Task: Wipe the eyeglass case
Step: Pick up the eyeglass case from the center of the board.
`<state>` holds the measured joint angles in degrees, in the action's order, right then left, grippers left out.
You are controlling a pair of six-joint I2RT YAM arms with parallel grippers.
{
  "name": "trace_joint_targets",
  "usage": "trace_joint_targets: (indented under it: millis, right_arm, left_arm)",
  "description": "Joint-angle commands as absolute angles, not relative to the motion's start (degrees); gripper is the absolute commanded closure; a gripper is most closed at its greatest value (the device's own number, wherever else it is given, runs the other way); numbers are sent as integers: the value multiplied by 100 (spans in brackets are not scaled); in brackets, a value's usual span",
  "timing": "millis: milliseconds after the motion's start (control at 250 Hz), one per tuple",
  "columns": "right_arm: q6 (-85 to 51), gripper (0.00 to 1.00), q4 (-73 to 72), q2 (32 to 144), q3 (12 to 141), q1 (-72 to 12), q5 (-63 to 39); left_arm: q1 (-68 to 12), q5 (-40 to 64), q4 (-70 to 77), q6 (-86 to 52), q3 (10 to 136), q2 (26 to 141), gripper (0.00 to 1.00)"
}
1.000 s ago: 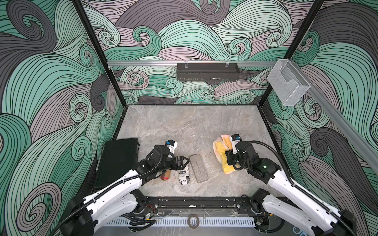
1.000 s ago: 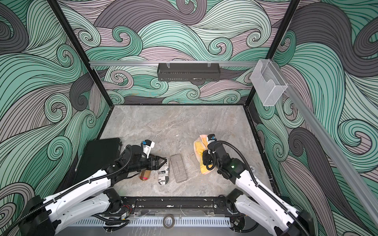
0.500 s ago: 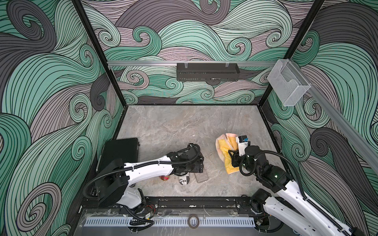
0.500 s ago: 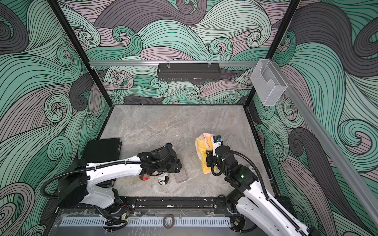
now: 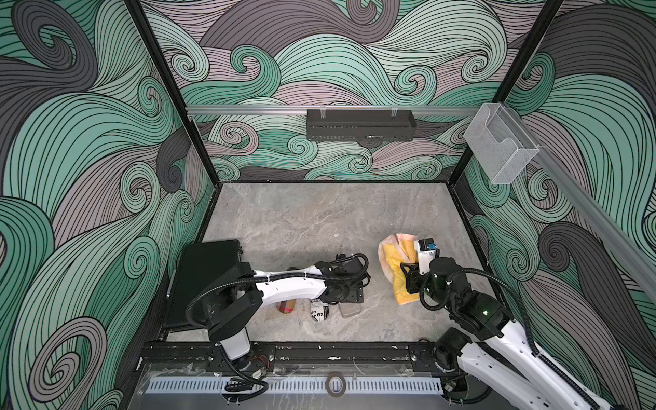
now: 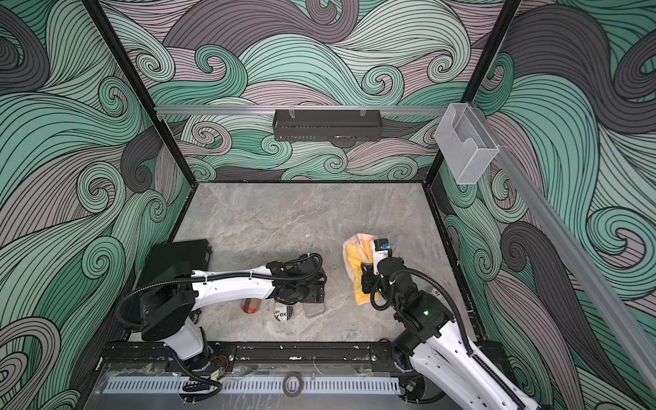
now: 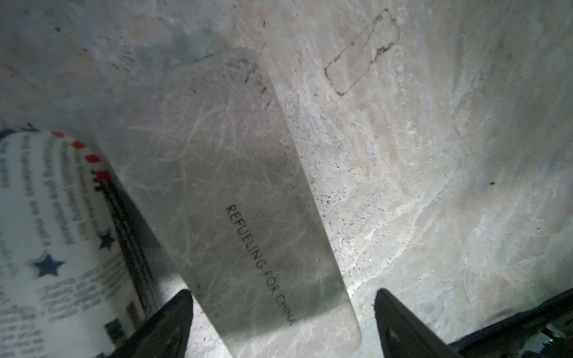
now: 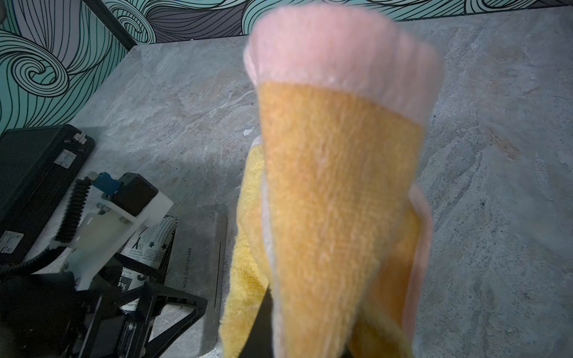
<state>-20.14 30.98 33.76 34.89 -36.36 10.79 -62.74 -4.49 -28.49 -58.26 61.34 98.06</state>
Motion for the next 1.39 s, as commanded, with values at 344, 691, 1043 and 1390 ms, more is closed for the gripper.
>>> trace_joint_targets:
  millis: [344, 691, 1043, 1390]
  right_arm:
    - [-2074, 97, 3105, 3428, 3393, -3625, 1191]
    - [-2138, 97, 3093, 3410, 3293, -3629, 1180]
    - [-2195, 97, 3015, 3471, 3195, -3624, 1118]
    - [-2216, 96, 3001, 3476, 3148, -3624, 1084]
  left_arm:
    - [-6432, -898, -3974, -5694, 6452, 10041, 17]
    - [-6434, -848, -4101, -5293, 6548, 10158, 28]
    - [-6688, -859, -4176, -5251, 6633, 10375, 25]
    - [-6810, -824, -4144, -5575, 6494, 10332, 21]
